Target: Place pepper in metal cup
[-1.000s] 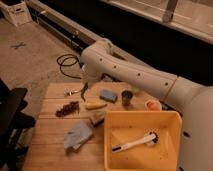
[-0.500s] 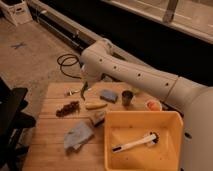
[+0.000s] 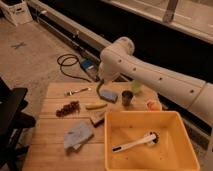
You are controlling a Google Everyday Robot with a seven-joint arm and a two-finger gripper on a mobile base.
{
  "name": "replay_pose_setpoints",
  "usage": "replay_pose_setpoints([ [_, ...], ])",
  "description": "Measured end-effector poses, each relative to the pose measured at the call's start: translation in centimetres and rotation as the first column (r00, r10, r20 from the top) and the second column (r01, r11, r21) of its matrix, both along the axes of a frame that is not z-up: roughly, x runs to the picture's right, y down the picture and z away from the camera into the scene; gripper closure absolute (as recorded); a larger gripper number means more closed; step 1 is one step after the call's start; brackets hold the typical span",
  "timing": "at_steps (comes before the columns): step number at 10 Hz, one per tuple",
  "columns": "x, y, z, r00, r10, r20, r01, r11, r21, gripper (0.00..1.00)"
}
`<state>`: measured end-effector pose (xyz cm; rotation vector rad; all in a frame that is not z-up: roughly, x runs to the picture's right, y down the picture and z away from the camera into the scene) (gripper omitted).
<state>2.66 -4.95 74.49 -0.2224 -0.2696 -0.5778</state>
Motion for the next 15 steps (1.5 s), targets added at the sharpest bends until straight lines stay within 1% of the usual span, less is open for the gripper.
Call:
replay_pose_setpoints([
  [1,2.6,-0.1,0.1,0.999,0.039,-0.034,-0.039,0.9992,0.003,1.0],
  [3,6.1,0.1,0.2,0.992,0.099,-0.076,-0.099,0.995,0.008,1.0],
  [4,8.5,0.4,0.5,0.984,0.144,-0.109,-0.143,0.9896,0.012,1.0],
  [5,10.6,0.6,0.7,0.97,0.195,-0.146,-0.193,0.9808,0.027,1.0],
  [6,11.5,0.8,0.7,0.958,0.231,-0.167,-0.227,0.973,0.043,1.0],
  [7,12.7,1.0,0.7,0.943,0.273,-0.192,-0.265,0.962,0.064,1.0],
  [8,13.1,1.1,0.7,0.937,0.287,-0.2,-0.278,0.9579,0.071,1.0],
  [10,13.0,1.1,0.7,0.937,0.284,-0.202,-0.275,0.9588,0.073,1.0],
  [11,13.1,1.1,0.8,0.936,0.279,-0.214,-0.269,0.9603,0.073,1.0],
  [12,13.3,1.0,1.3,0.932,0.279,-0.232,-0.27,0.9604,0.069,1.0],
  [13,13.8,1.1,2.4,0.927,0.278,-0.253,-0.271,0.9605,0.061,1.0],
  [15,14.9,1.9,5.7,0.915,0.273,-0.298,-0.275,0.9607,0.035,1.0],
])
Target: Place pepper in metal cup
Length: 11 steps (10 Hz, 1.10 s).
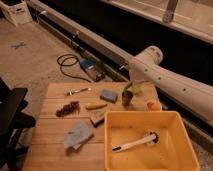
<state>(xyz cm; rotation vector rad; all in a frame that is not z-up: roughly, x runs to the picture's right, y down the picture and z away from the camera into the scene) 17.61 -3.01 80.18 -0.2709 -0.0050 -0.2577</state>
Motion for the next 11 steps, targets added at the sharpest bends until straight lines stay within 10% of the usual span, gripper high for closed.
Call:
replay_pose_setpoints([
  [4,2.8,1.1,4.3,0.999,0.008,-0.046,-0.011,0.9974,-0.071,1.0],
  [11,2.5,2.1,6.4,0.999,0.029,-0.034,-0.033,0.994,-0.104,1.0],
])
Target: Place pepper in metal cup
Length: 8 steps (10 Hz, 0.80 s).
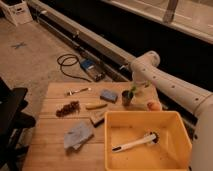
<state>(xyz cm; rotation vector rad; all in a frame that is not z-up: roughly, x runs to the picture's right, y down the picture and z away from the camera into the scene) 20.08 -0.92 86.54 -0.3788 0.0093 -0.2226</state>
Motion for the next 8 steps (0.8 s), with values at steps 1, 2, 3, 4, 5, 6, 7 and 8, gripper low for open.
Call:
replay_pose_setpoints([
  [1,-0.3,0.4,0.1,1.0,0.003,0.009,-0.003,1.0,-0.007,1.0],
  [2,-0.9,0.8,0.3,1.0,-0.001,0.02,0.001,0.9999,-0.015,1.0],
  [3,-1.7,1.1,0.5,0.999,-0.004,0.031,0.005,0.9997,-0.023,1.0],
  [4,-2.3,1.6,0.7,0.999,-0.006,0.043,0.008,0.9994,-0.035,1.0],
  [5,-2.3,2.0,0.9,0.999,-0.01,0.045,0.012,0.999,-0.042,1.0],
  [6,-2.5,2.2,1.1,0.999,-0.011,0.05,0.014,0.9987,-0.048,1.0],
  [7,-2.7,2.3,1.2,0.998,-0.013,0.055,0.016,0.9984,-0.054,1.0],
  [8,-3.0,2.6,1.4,0.998,-0.016,0.06,0.019,0.9977,-0.065,1.0],
])
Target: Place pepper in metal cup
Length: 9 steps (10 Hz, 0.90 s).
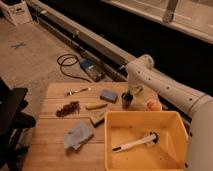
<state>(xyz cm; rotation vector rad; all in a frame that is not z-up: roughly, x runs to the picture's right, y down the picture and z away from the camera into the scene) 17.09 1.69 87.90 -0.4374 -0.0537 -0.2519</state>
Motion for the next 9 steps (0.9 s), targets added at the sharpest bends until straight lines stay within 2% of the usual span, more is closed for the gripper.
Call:
replay_pose_setpoints([
  [1,-0.1,0.3,0.1,1.0,-0.002,0.003,0.002,1.0,-0.01,0.97],
  [2,-0.3,0.5,0.2,1.0,-0.003,0.005,0.003,0.9998,-0.017,0.9],
  [7,-0.3,0.8,0.2,1.0,-0.004,0.003,0.004,0.9997,-0.024,0.39],
  [8,-0.3,1.3,0.2,1.0,-0.005,-0.005,0.005,0.9995,-0.03,0.35],
  [9,-0.3,1.6,0.0,1.0,-0.008,-0.013,0.008,0.9996,-0.025,0.35],
])
